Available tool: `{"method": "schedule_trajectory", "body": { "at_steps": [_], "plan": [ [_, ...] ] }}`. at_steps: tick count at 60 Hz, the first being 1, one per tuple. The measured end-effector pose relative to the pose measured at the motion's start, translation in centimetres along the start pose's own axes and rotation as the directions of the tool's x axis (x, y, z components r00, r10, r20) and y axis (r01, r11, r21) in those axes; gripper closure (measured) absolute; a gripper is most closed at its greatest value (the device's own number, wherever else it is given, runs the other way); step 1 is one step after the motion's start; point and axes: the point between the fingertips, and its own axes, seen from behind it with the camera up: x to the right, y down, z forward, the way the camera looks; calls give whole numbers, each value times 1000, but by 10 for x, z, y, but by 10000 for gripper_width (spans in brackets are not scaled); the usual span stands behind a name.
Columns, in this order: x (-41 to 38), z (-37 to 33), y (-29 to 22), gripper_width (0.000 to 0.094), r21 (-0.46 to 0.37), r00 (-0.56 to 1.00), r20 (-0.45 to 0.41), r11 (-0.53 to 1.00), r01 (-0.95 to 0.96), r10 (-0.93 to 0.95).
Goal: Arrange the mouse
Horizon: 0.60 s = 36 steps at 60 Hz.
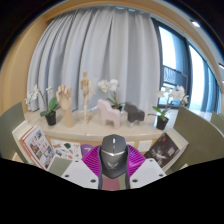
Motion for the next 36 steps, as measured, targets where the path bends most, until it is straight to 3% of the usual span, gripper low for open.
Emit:
{"method": "schedule_trajectory", "body": {
  "at_steps": [5, 14, 20, 27, 36],
  "plan": [
    [-43, 32, 65, 630, -94, 998, 60, 996, -3, 9],
    [-78, 75, 209, 631, -336, 993, 116, 942, 20, 20],
    [-92, 84, 281, 630, -434, 989, 150, 899, 52, 15],
    [-94, 86, 320, 625, -496, 989, 143, 867, 51, 24],
    [-93, 93, 318, 493, -476, 991, 133, 877, 62, 3]
  ]
}}
